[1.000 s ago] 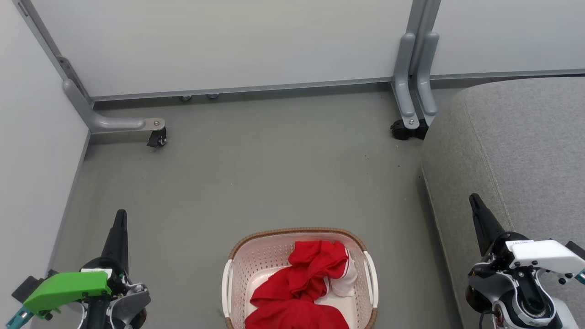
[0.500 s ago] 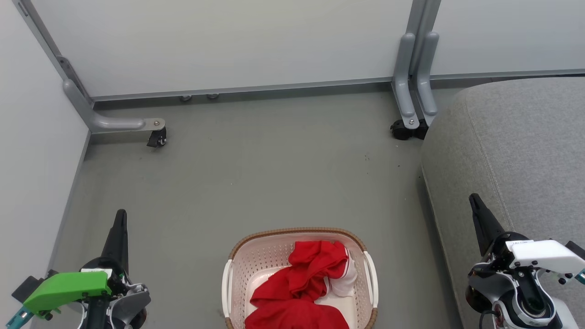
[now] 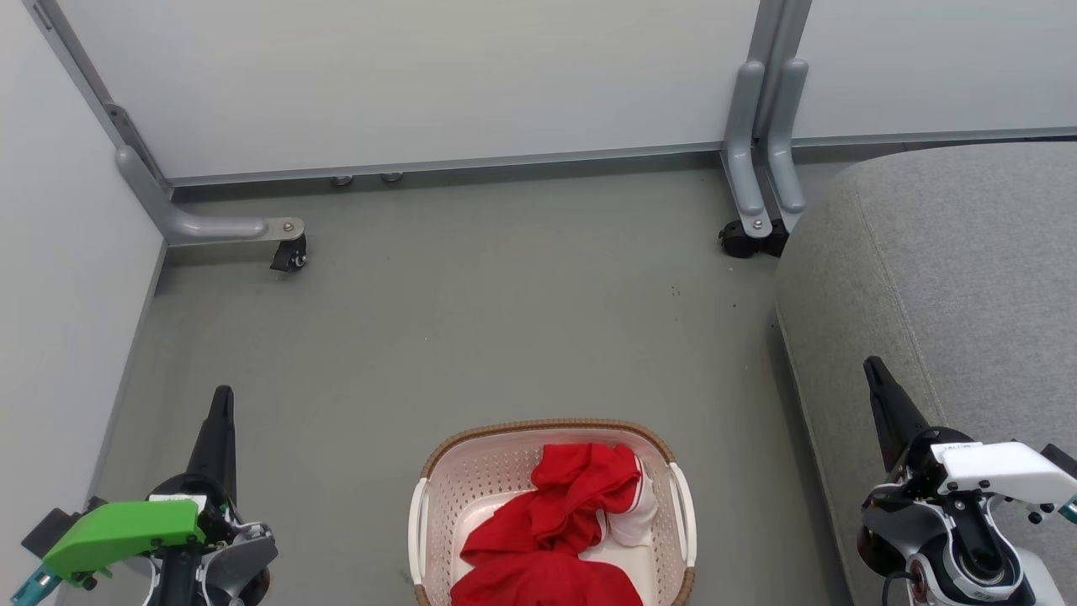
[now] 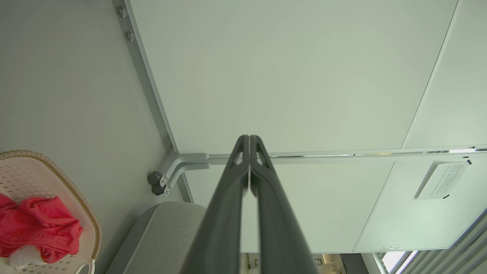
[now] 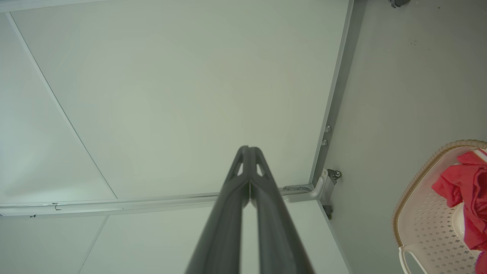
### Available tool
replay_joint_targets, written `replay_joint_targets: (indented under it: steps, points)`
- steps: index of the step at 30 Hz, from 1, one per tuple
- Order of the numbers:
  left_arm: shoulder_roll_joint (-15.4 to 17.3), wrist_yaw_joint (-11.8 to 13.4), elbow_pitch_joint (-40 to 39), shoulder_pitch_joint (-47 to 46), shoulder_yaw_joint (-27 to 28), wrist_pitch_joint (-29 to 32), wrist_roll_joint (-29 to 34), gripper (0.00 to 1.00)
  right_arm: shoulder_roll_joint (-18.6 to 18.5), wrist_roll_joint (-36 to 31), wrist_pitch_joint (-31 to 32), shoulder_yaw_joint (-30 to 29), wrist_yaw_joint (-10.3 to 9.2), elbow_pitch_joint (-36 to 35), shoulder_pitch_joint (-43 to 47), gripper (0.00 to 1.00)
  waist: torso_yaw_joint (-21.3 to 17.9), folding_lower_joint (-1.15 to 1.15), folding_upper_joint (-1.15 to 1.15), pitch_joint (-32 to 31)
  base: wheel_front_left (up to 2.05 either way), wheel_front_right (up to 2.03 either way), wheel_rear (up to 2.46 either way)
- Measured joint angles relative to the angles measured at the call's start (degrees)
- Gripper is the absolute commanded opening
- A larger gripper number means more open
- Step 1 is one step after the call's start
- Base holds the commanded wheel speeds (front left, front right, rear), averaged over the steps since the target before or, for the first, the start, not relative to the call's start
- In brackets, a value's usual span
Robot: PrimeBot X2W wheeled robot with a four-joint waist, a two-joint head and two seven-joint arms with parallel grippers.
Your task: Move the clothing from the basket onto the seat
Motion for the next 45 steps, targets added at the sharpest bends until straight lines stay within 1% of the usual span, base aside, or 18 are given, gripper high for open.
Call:
replay_joint_targets:
  steps: [45]
  points:
    - [0.00,0.00,0.00,0.00,0.00,0.00,0.00,0.00,0.00,0.00,0.00,0.00,0.00,0.00,0.00,0.00,0.00,0.00,0.00,0.00,0.00,0.00,0.00]
